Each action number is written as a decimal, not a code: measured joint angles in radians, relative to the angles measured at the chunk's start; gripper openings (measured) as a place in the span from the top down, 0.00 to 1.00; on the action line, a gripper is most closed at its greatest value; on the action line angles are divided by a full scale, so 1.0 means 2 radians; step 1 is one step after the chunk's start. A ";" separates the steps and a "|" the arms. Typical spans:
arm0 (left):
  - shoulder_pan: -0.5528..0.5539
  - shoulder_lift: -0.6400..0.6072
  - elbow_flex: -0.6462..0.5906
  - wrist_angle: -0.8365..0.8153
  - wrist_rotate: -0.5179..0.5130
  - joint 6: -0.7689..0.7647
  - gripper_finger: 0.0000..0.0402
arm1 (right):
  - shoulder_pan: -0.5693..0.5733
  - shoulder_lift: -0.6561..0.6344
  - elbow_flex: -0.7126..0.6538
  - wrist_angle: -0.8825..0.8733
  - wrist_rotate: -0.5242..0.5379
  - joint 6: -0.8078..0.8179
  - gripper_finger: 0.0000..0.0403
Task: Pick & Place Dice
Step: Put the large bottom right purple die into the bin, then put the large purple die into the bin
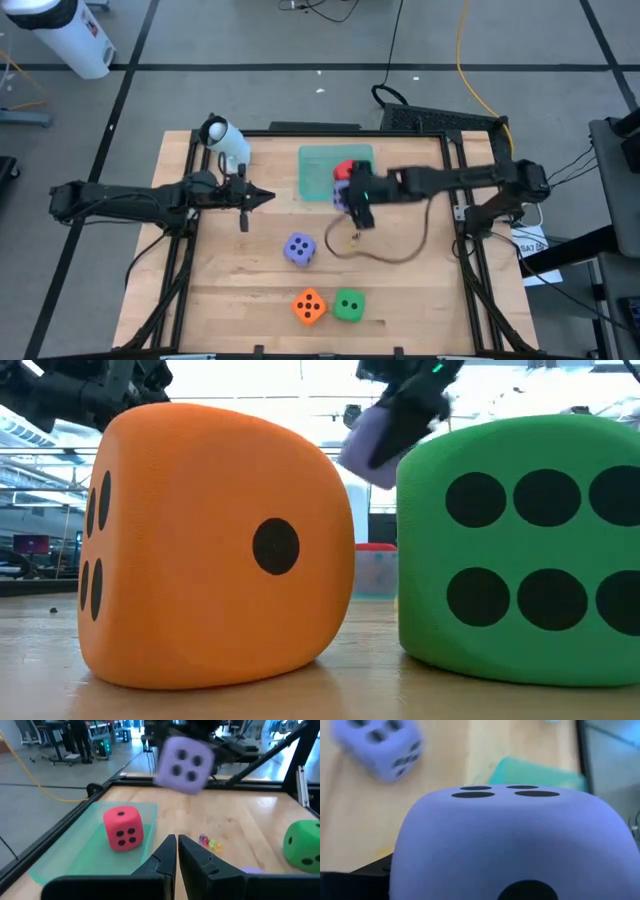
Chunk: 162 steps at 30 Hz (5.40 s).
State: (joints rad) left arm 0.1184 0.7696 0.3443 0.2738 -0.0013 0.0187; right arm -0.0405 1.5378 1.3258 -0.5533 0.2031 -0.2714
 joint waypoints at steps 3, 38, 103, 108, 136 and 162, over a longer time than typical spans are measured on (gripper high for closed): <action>0.002 0.043 0.001 0.026 0.009 -0.001 0.93 | -0.053 0.027 0.000 0.061 -0.065 -0.039 0.09; 0.104 0.426 0.328 -0.022 0.079 0.067 0.99 | -0.146 0.123 -0.001 0.176 -0.199 -0.086 0.07; 0.178 0.396 0.329 -0.170 0.095 0.053 1.00 | -0.234 0.052 0.008 0.246 -0.392 0.019 0.02; 0.177 0.288 0.263 -0.152 0.104 0.053 1.00 | -0.234 -0.041 -0.016 0.206 -0.390 0.026 0.07; 0.115 -0.032 -0.039 -0.071 0.092 0.055 1.00 | -0.138 -0.318 -0.573 0.754 -0.258 0.138 0.96; 0.079 -0.031 -0.039 -0.091 0.153 0.017 0.96 | -0.062 -0.288 -0.574 0.766 -0.194 0.103 0.99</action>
State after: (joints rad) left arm 0.2760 0.7067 0.2661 0.0923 0.3054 0.0533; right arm -0.1653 0.9623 0.1769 0.9791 -0.1851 -0.0645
